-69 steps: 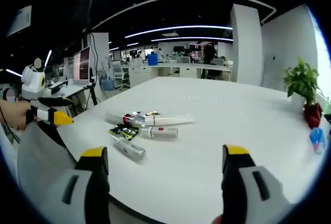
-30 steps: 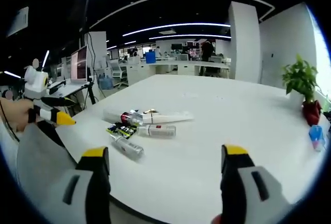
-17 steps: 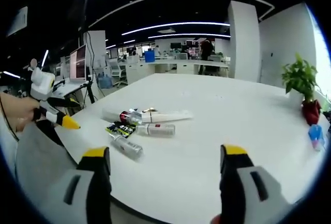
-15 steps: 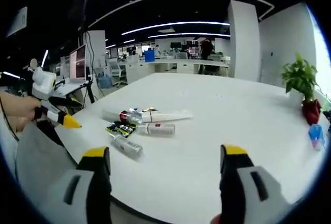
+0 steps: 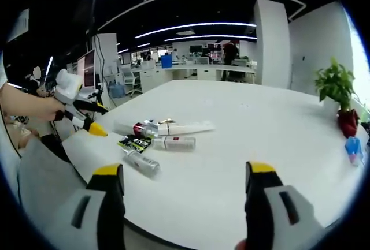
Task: Arrange the skincare products in the storage area until every visible bottle or jar stands upright without overlapping.
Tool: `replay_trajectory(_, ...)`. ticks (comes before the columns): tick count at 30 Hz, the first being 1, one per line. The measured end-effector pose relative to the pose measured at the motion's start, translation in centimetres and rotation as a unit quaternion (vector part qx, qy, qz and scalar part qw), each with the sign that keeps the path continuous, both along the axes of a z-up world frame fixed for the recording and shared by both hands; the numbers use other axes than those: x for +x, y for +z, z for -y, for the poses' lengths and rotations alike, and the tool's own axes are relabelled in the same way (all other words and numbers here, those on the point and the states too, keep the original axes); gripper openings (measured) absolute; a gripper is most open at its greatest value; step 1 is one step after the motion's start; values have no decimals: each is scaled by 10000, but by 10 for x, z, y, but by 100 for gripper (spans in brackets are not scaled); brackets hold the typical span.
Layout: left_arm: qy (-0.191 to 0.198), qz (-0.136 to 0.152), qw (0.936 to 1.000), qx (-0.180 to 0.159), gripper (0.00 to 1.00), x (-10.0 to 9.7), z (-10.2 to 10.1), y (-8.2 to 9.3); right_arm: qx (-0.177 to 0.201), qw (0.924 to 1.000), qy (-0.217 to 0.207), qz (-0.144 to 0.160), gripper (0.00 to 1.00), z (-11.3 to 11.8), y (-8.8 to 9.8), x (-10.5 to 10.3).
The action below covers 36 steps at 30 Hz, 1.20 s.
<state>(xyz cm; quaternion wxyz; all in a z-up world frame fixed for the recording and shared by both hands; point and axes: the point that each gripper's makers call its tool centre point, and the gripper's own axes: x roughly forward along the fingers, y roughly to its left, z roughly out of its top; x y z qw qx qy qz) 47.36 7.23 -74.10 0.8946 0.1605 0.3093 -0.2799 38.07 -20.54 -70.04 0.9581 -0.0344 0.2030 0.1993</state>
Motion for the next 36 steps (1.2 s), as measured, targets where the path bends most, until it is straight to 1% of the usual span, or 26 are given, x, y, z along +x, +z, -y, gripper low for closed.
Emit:
replay_trajectory(5, -140, -91, 9997, 151, 77, 19, 2, -9, 24, 10000, -25, -34, 87, 1, -2, 0)
replay_trajectory(8, -241, -144, 9992, 301, 74, 26, 3, -14, 19, 10000, -25, -55, 86, 1, -2, 0)
replay_trajectory(13, -301, -223, 9987, 360, 72, 35, 6, -23, 2, 10000, -45, -88, 86, 1, -3, 0)
replay_trajectory(16, -476, -321, 9973, 467, 71, 40, 8, -29, -1, 9999, -56, -132, 86, 2, -5, 0)
replay_trajectory(19, -623, -319, 9961, 544, 66, 47, 9, -30, -4, 9998, -70, -159, 85, 2, -6, 1)
replay_trajectory(21, -711, -363, 9952, 572, 66, 51, 9, -31, 2, 9998, -94, -178, 85, 3, -6, 1)
replay_trajectory(27, -946, -423, 9914, 805, 64, 66, 9, -34, -9, 9997, -112, -229, 85, 2, -7, 1)
replay_trajectory(30, -1051, -534, 9893, 860, 64, 70, 11, -37, -17, 9996, -110, -253, 85, 2, -7, 1)
replay_trajectory(36, -1420, -751, 9798, 1193, 61, 73, 14, -48, -19, 9995, -154, -278, 84, 3, -8, 1)
